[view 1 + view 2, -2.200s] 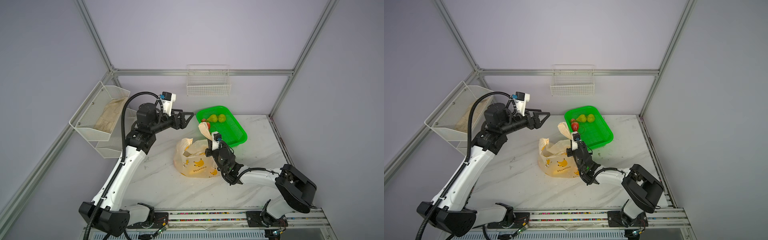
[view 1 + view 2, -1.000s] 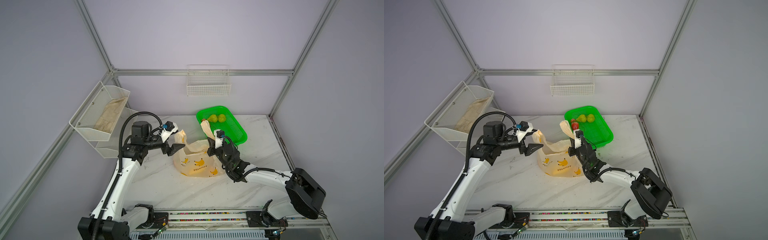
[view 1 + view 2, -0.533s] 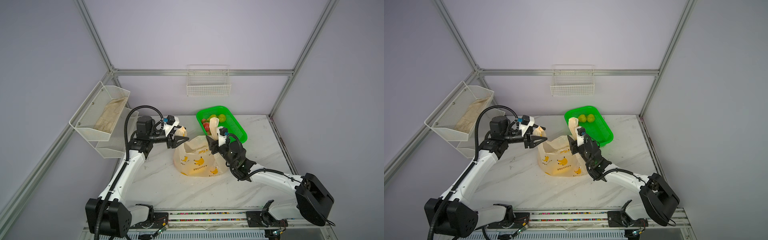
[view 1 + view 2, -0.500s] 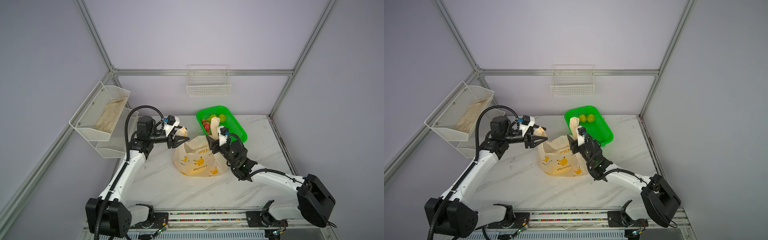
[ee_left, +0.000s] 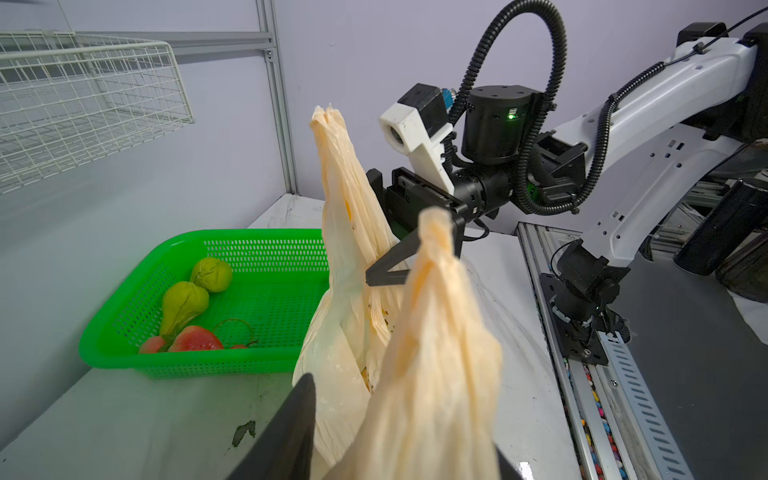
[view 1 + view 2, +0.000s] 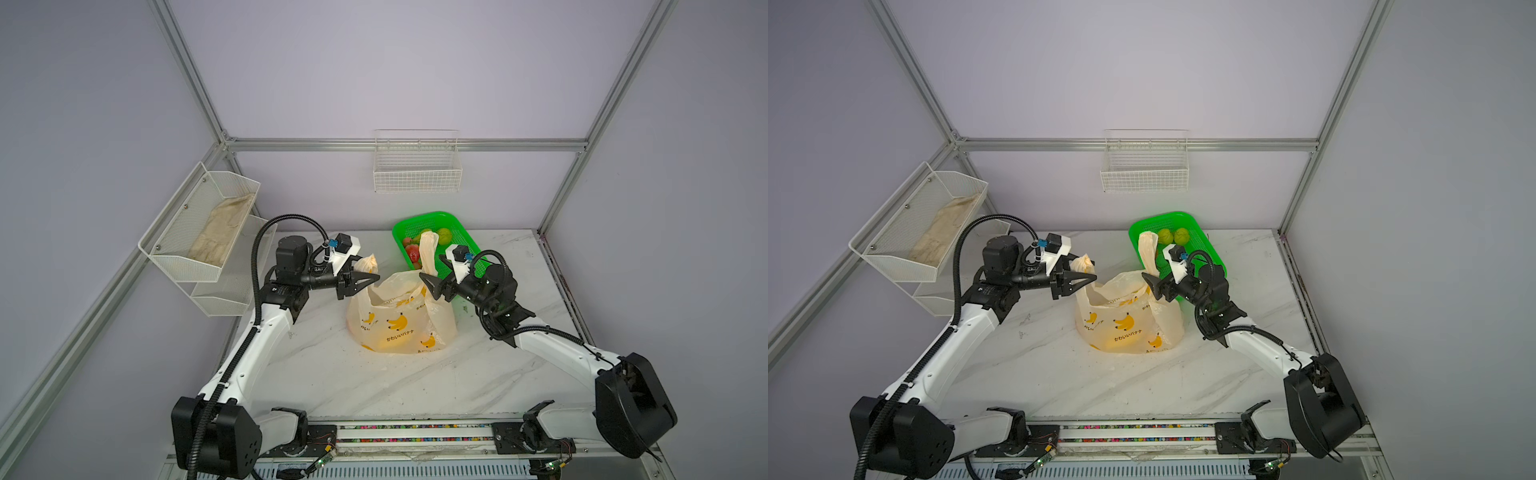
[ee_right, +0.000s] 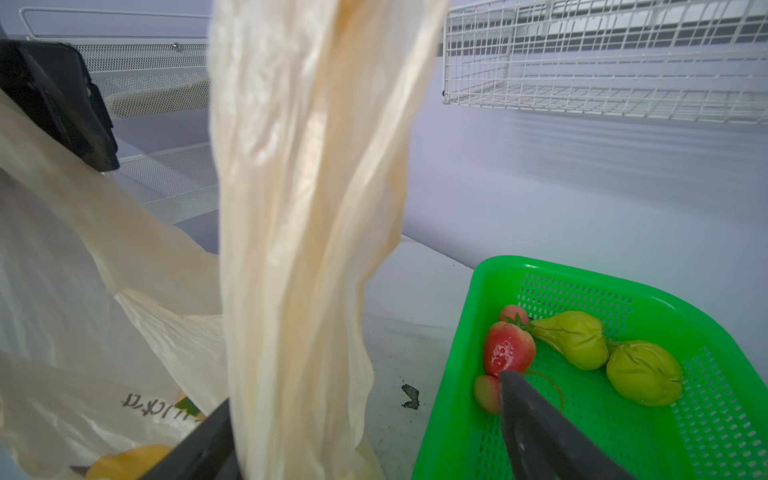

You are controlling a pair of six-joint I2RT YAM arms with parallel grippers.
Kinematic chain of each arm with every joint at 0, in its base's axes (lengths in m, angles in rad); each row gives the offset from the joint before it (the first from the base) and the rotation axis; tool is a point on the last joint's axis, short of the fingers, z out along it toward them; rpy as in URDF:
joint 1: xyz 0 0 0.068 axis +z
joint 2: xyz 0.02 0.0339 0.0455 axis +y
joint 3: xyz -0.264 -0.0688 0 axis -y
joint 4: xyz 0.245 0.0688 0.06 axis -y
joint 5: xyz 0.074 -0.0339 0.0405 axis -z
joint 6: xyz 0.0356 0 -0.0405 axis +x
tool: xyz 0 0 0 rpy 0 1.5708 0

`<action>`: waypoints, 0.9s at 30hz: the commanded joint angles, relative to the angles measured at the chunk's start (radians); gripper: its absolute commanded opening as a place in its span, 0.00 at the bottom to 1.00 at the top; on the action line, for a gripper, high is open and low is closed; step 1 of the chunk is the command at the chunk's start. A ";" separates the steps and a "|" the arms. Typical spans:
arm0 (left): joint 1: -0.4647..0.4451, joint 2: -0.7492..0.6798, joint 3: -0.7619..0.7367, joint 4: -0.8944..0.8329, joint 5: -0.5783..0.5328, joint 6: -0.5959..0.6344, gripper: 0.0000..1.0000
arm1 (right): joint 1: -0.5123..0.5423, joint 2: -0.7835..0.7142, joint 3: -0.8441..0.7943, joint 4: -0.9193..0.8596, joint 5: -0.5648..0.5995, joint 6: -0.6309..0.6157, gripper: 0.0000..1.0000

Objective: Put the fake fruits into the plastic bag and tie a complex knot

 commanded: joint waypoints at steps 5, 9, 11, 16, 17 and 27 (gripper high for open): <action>-0.006 -0.041 -0.042 0.044 0.008 -0.032 0.45 | -0.025 0.113 0.102 0.005 -0.356 -0.040 0.78; -0.006 -0.047 -0.038 0.014 -0.004 -0.010 0.54 | -0.046 0.128 0.110 0.017 -0.407 -0.035 0.62; -0.005 -0.055 -0.028 -0.032 -0.012 0.024 0.68 | -0.051 0.128 0.106 0.029 -0.429 -0.027 0.55; 0.008 -0.122 -0.006 -0.256 -0.083 0.208 0.90 | -0.054 0.116 0.098 0.042 -0.436 -0.020 0.35; 0.019 -0.134 0.004 -0.296 -0.077 0.242 0.92 | -0.054 0.116 0.099 0.041 -0.436 -0.019 0.32; 0.113 -0.209 0.023 -0.477 -0.012 0.316 0.98 | -0.054 0.113 0.101 0.040 -0.417 -0.010 0.26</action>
